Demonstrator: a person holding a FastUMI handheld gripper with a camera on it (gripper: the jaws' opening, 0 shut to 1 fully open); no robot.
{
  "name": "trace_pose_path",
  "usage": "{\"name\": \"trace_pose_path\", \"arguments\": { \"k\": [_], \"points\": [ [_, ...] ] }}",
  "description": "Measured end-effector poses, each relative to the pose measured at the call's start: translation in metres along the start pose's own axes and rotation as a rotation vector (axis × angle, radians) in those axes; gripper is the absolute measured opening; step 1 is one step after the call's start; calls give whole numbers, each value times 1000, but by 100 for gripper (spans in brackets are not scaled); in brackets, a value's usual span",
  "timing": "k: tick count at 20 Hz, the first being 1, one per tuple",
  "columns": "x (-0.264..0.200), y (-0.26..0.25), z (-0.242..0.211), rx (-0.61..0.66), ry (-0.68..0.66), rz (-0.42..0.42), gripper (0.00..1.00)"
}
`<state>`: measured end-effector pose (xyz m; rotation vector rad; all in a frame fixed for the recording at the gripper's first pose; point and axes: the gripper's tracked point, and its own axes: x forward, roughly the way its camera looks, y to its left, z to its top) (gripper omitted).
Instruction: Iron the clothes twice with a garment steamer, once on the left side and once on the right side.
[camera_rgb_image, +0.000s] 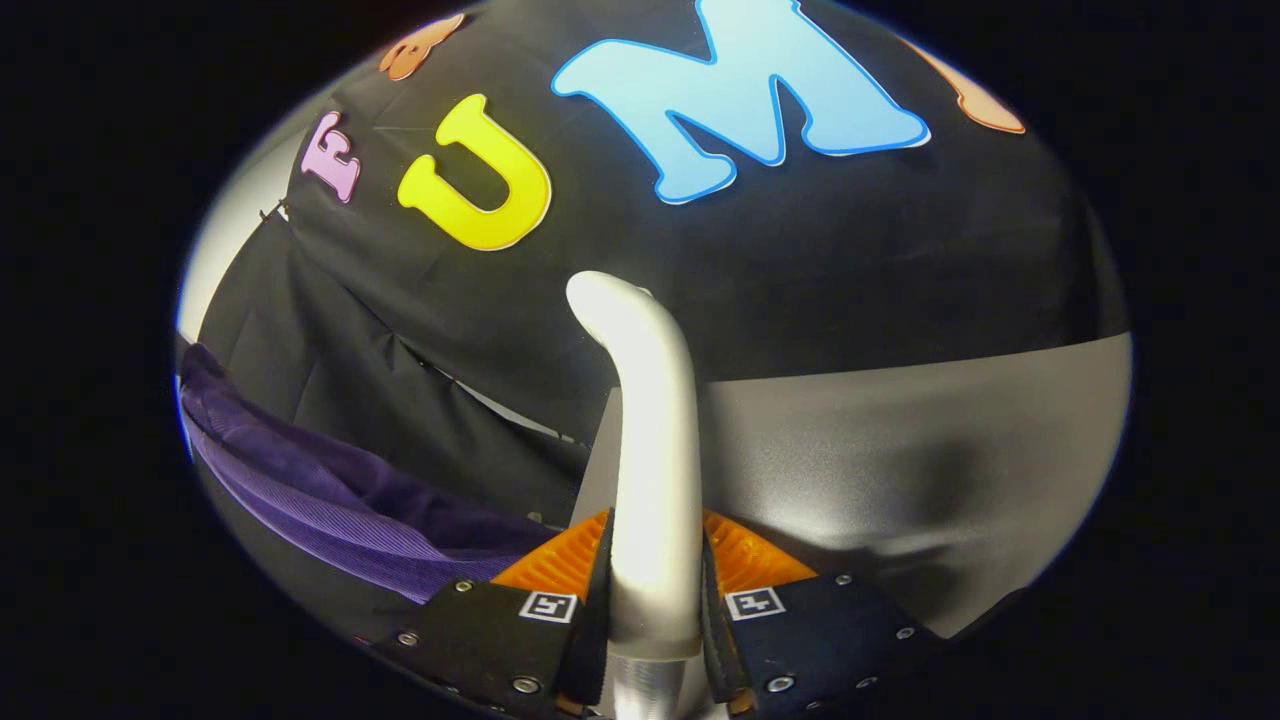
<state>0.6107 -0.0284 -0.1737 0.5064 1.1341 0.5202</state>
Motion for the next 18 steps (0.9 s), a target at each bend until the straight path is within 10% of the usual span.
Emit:
{"name": "trace_pose_path", "arguments": {
  "k": [10,18],
  "points": [
    [-129,60,-28,-111,-503,63,35],
    [-189,71,-118,-105,-603,-34,35]
  ]
}}
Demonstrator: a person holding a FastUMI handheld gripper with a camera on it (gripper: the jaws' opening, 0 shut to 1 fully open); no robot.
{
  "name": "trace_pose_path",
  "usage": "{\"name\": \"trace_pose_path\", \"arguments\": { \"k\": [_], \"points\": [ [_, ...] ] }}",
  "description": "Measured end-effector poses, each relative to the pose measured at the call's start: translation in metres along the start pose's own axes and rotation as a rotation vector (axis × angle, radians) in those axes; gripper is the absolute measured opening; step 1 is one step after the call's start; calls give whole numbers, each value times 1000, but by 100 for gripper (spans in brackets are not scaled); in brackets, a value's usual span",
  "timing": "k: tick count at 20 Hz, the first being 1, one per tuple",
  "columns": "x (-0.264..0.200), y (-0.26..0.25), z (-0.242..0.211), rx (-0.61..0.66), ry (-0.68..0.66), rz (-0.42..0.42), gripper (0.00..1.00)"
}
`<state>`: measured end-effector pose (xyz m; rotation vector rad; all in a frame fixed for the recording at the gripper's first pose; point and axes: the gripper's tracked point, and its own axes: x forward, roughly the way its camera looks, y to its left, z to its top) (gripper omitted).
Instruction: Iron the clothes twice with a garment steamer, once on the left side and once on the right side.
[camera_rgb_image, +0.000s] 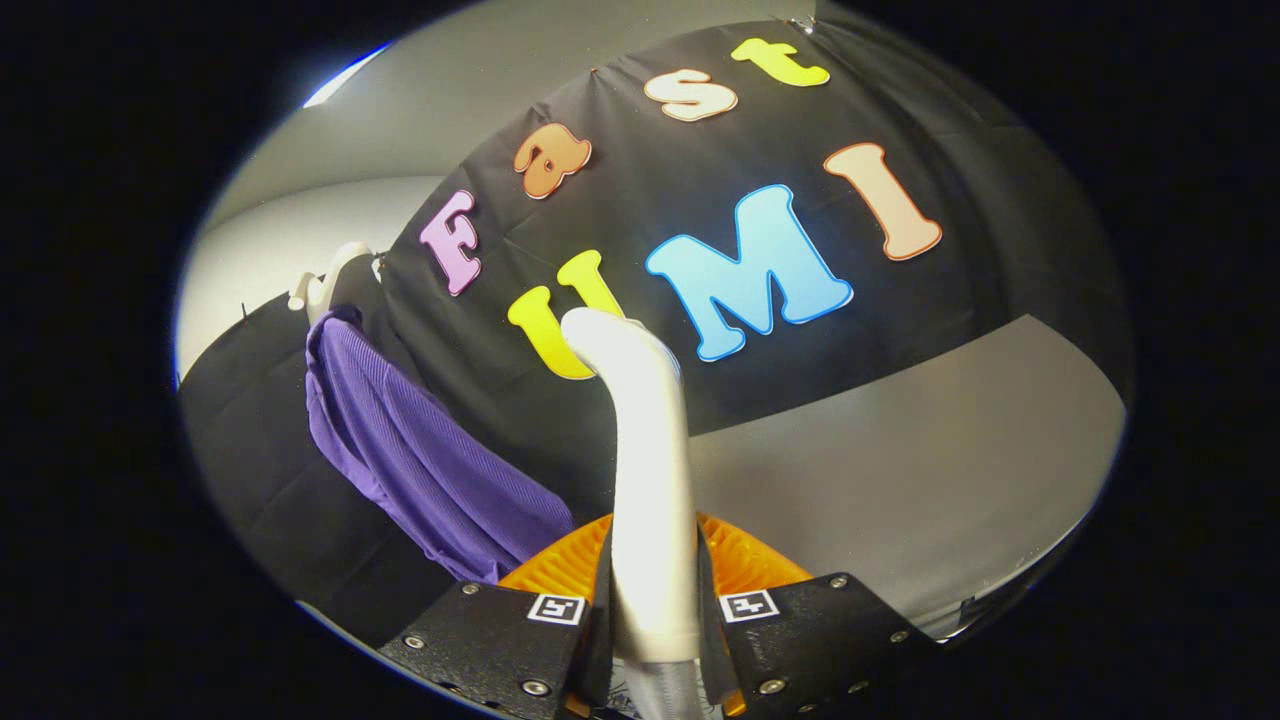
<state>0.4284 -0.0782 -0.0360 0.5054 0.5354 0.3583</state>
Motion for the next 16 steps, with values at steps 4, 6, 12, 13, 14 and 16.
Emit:
{"name": "trace_pose_path", "arguments": {
  "k": [4,6,12,13,14,16],
  "points": [
    [-35,20,-22,-2,-18,-31,35],
    [-53,40,-31,5,-38,-21,35],
    [-98,93,-68,-112,-123,-49,35],
    [-104,103,-76,-129,-144,-53,35],
    [-109,112,-82,-142,-164,-53,35],
    [-121,135,-95,-164,-222,-53,35]
  ]
}}
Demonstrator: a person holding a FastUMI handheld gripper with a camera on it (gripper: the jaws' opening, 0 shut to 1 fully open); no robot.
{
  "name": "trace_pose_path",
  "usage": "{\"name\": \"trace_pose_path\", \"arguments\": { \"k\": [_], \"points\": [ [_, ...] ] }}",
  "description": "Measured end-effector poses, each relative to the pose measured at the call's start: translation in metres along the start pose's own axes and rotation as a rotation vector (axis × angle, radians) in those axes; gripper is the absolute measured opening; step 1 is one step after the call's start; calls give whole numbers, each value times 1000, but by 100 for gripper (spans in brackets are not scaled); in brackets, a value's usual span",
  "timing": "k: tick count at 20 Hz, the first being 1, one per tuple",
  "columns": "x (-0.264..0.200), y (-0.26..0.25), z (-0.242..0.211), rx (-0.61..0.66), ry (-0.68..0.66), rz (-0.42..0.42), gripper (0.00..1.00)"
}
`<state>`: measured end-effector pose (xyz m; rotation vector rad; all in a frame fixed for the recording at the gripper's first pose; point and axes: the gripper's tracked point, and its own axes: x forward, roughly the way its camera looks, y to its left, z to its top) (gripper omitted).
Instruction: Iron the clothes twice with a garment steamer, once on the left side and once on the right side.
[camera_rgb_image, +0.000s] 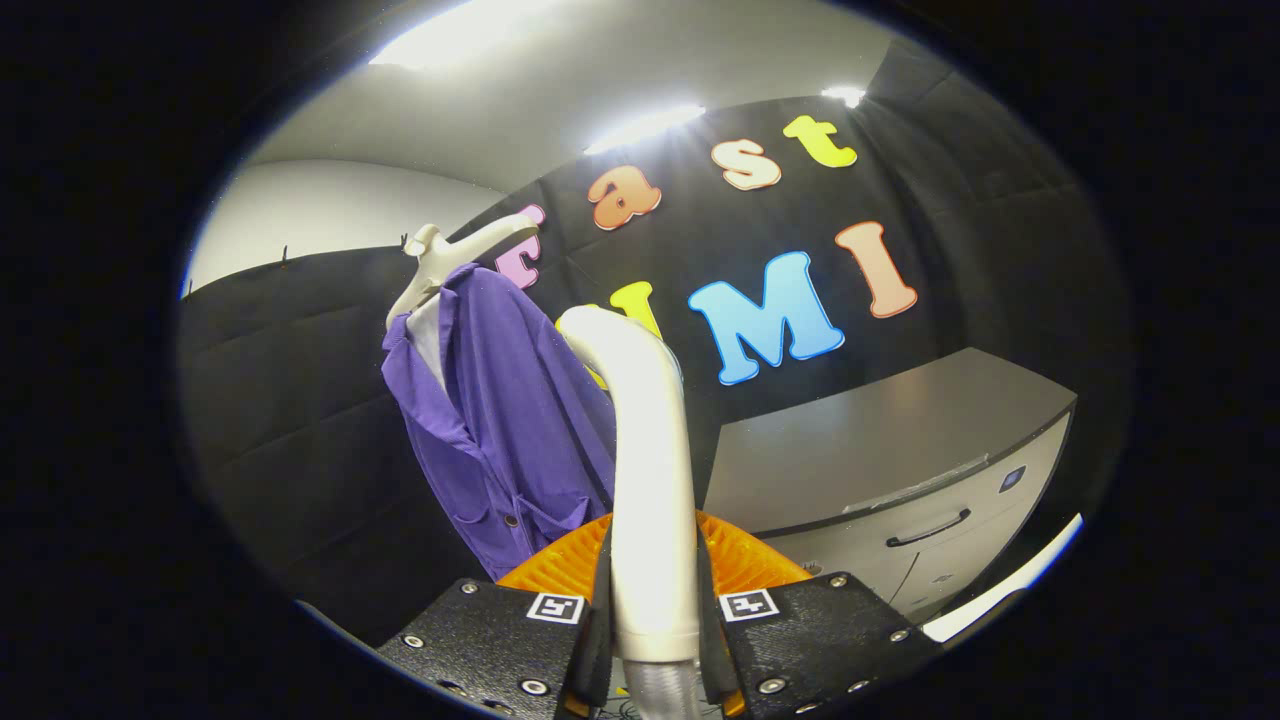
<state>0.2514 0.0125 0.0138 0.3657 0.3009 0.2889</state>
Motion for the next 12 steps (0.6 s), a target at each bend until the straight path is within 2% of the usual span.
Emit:
{"name": "trace_pose_path", "arguments": {
  "k": [6,12],
  "points": [
    [-18,60,18,-152,-180,-2,35],
    [2,107,44,-290,-277,-32,35]
  ]
}}
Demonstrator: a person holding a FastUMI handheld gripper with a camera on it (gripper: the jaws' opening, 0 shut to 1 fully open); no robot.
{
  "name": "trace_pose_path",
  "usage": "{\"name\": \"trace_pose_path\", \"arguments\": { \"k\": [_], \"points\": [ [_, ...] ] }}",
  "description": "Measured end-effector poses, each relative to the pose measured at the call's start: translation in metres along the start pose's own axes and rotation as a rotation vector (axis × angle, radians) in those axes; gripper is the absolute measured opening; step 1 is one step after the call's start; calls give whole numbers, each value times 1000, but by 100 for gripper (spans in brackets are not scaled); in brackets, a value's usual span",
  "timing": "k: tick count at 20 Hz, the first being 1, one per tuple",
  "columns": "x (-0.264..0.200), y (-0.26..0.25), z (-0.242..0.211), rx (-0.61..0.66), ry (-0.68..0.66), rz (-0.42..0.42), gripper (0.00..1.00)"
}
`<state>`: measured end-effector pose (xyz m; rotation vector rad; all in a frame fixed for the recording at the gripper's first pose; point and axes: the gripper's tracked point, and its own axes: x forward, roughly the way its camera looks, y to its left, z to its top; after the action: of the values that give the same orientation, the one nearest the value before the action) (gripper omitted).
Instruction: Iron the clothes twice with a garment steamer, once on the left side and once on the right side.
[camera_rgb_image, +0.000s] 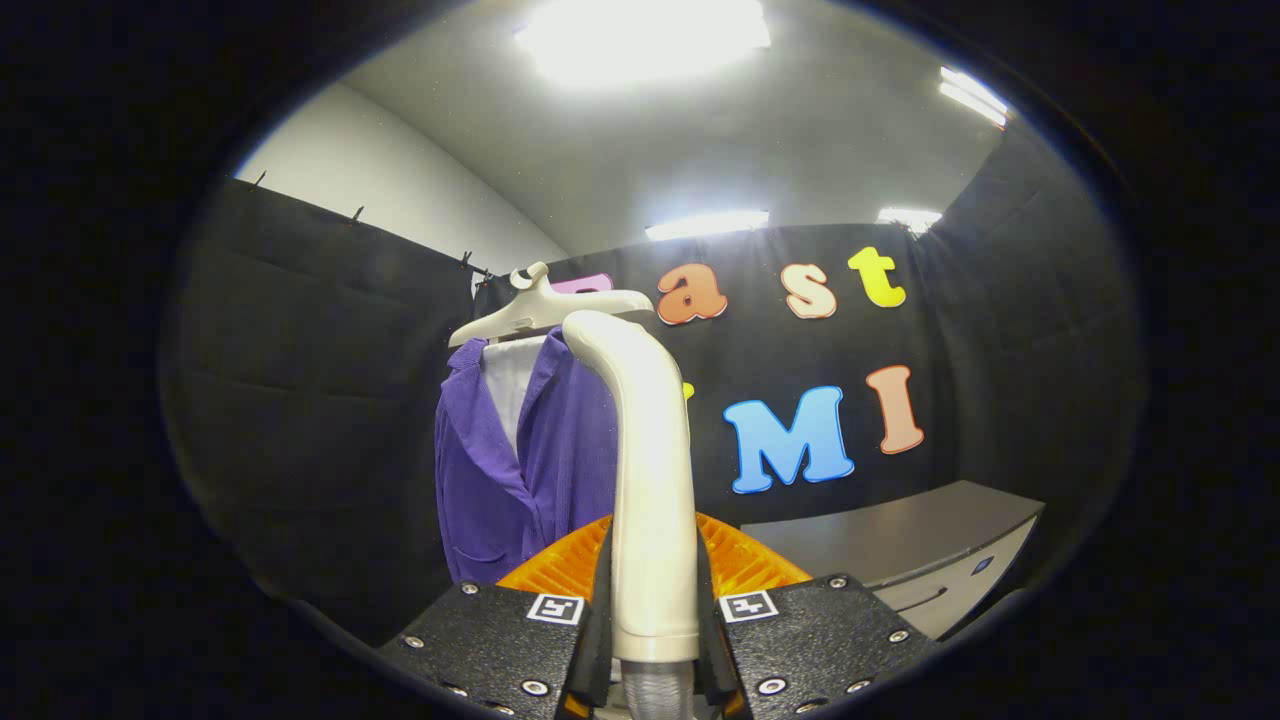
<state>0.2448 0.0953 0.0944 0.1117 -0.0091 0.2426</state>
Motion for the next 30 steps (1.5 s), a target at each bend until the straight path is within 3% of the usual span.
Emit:
{"name": "trace_pose_path", "arguments": {
  "k": [8,14,21,30],
  "points": [
    [81,36,22,-89,-69,10,35],
    [121,51,-20,-134,-12,10,35],
    [117,38,-81,-211,11,-52,35],
    [80,44,-170,-313,95,-50,35]
  ]
}}
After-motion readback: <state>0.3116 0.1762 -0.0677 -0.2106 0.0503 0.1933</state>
